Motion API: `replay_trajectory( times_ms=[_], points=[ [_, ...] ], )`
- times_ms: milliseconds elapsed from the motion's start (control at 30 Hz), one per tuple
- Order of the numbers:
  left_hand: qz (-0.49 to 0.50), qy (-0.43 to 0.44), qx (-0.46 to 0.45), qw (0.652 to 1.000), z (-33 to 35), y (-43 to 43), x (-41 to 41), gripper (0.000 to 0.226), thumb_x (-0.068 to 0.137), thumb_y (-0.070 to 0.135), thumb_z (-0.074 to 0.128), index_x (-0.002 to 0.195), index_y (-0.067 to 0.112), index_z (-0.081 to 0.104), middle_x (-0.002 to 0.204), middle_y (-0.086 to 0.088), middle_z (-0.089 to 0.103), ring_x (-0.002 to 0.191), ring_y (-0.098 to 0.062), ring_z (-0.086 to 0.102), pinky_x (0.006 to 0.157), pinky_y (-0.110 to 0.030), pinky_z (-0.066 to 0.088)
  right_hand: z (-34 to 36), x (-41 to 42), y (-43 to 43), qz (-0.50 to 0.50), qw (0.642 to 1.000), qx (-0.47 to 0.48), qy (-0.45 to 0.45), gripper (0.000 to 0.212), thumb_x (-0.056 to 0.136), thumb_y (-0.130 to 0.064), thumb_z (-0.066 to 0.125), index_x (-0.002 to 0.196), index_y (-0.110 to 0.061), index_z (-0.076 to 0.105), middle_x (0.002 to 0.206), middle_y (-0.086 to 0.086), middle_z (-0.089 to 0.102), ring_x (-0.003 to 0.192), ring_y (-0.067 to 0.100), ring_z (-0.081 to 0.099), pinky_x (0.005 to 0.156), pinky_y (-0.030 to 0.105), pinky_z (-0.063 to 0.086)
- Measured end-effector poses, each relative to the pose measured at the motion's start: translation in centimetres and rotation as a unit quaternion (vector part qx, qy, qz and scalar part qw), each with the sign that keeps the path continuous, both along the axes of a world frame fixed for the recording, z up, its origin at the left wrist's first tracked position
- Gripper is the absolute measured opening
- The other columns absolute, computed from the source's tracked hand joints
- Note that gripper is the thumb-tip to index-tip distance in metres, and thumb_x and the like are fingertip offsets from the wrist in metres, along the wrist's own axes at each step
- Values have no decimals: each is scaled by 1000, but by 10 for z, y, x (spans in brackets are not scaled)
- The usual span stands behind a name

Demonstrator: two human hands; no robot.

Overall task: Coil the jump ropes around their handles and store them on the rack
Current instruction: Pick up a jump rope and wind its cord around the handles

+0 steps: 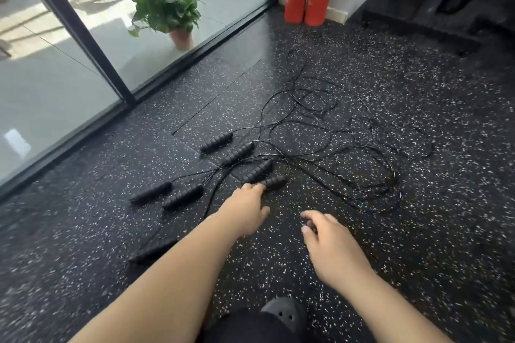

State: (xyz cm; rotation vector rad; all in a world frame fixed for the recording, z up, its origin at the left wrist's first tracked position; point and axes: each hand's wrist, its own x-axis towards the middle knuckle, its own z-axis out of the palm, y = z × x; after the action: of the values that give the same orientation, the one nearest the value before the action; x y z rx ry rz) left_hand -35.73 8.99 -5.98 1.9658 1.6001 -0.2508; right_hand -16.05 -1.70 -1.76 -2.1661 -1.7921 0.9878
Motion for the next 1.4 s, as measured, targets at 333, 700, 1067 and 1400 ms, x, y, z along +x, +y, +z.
replay_trajectory(
  times_ms=[333, 700, 1067, 1400],
  points=[
    [22, 52, -15, 998, -75, 6, -31, 66, 105, 43, 59, 160, 18, 33, 152, -10, 42, 139, -36, 46, 112, -51, 45, -43, -10, 20, 9, 999, -33, -17, 39, 114, -38, 39, 152, -34, 47, 141, -13, 54, 112, 8, 57, 94, 31, 51],
    [48, 97, 58, 992, -142, 58, -15, 73, 100, 40, 66, 159, 15, 30, 154, -10, 40, 138, -34, 44, 110, -46, 46, -106, -19, 59, 8, 999, -52, -9, 38, 113, -40, 41, 151, -36, 47, 144, -14, 52, 117, 10, 58, 99, 31, 51],
    [256, 176, -36, 950, -199, 9, -99, 49, 99, 27, 63, 141, 14, 41, 143, -11, 47, 133, -34, 50, 106, -47, 46, -149, -51, 74, 42, 996, -75, 38, 35, 111, -38, 46, 145, -33, 53, 129, -13, 57, 105, 11, 61, 93, 38, 55],
    [92, 244, 14, 965, -208, -26, -151, 26, 109, 41, 53, 124, 20, 53, 127, -3, 65, 118, -27, 62, 95, -40, 46, -152, -89, 67, 87, 989, -105, 65, 33, 110, -42, 48, 141, -36, 56, 122, -16, 57, 99, 10, 61, 90, 37, 55]
  ],
)
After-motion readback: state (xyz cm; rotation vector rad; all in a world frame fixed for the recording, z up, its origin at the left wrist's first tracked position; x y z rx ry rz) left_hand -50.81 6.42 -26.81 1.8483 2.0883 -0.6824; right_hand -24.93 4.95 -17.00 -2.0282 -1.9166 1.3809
